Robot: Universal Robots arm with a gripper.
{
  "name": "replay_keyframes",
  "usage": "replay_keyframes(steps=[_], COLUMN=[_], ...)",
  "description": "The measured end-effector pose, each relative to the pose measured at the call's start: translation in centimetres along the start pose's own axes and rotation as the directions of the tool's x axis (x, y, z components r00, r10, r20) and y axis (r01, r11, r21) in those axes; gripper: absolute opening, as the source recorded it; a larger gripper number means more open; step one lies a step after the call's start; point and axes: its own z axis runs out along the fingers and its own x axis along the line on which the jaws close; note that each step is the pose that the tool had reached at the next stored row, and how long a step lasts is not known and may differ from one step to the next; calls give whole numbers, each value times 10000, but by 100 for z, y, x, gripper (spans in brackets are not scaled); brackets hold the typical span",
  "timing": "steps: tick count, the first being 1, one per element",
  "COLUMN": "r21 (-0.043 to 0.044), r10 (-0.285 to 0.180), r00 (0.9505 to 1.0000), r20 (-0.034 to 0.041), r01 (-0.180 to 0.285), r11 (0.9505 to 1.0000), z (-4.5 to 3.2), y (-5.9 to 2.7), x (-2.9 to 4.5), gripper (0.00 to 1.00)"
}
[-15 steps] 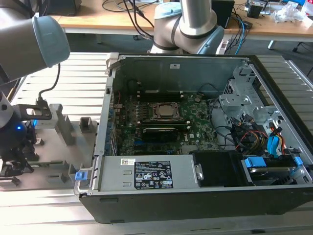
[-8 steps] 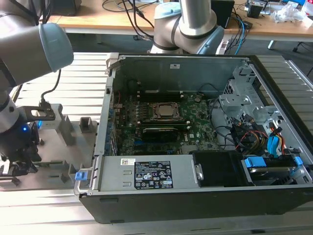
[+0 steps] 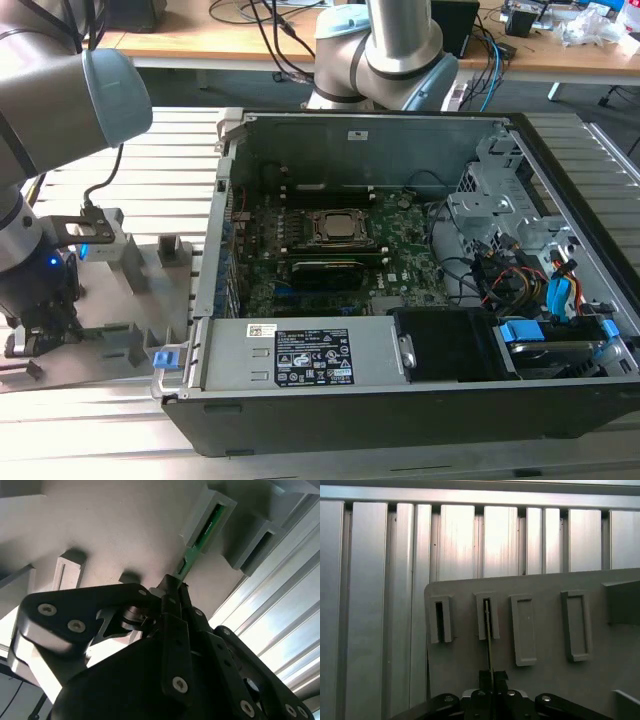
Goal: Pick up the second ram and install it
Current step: 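Pick up the second ram and move it above second insertion slot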
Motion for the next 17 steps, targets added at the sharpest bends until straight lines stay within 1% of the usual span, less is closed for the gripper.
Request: replay_keyframes(steps=[9, 17], r21=[0, 0], r10=[-1, -1], r00=[10000, 10000], r20=[21, 21], r01=[1, 1], r11=[10000, 10000], z=[0, 0], y=[0, 0], x=[0, 0], gripper=[14, 14])
